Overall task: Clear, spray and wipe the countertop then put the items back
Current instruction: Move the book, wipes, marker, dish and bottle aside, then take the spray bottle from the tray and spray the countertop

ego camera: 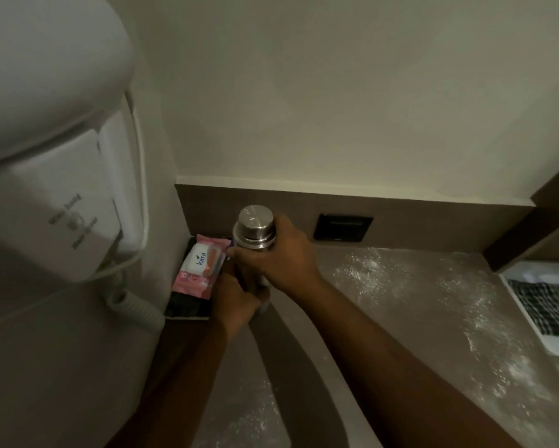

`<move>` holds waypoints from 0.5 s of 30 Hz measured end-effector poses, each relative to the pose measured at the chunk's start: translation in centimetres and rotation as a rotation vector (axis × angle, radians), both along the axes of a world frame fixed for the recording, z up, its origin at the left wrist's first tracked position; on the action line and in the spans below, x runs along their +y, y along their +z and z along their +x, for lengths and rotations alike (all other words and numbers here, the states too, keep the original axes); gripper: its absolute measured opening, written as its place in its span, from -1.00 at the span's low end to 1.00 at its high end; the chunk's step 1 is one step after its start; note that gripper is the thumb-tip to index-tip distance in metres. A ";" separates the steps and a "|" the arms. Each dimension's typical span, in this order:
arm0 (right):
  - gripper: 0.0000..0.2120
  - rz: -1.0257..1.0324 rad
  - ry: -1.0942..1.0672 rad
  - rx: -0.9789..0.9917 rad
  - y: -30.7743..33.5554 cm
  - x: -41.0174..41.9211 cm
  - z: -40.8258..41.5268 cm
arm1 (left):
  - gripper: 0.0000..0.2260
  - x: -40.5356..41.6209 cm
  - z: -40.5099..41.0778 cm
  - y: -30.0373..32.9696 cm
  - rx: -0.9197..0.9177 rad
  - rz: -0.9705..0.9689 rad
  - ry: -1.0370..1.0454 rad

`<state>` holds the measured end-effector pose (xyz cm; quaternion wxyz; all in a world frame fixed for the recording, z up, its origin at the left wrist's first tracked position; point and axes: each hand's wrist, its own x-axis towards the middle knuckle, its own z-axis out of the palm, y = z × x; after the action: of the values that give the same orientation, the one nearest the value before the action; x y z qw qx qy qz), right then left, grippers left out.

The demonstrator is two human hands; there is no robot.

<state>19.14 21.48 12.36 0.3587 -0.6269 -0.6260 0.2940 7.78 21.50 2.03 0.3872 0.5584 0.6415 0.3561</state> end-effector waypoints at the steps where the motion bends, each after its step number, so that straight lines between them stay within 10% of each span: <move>1: -0.33 -0.003 0.030 0.015 0.0 -0.5 0.1 | -0.29 -0.3 0.0 0.0 -0.011 0.019 0.008; 10: -0.19 -0.097 -0.139 0.244 -0.9 -8.2 9.8 | -0.34 -7.0 4.1 -0.4 -0.148 -0.207 0.300; 15: -0.31 -0.135 -0.377 0.479 -2.7 -17.8 21.5 | -0.21 -17.4 19.3 -1.1 -0.269 -0.255 0.056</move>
<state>40.62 3.72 9.69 0.5019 -0.6673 -0.3755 0.4022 27.12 4.10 0.96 0.5269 0.4344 0.6391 0.3540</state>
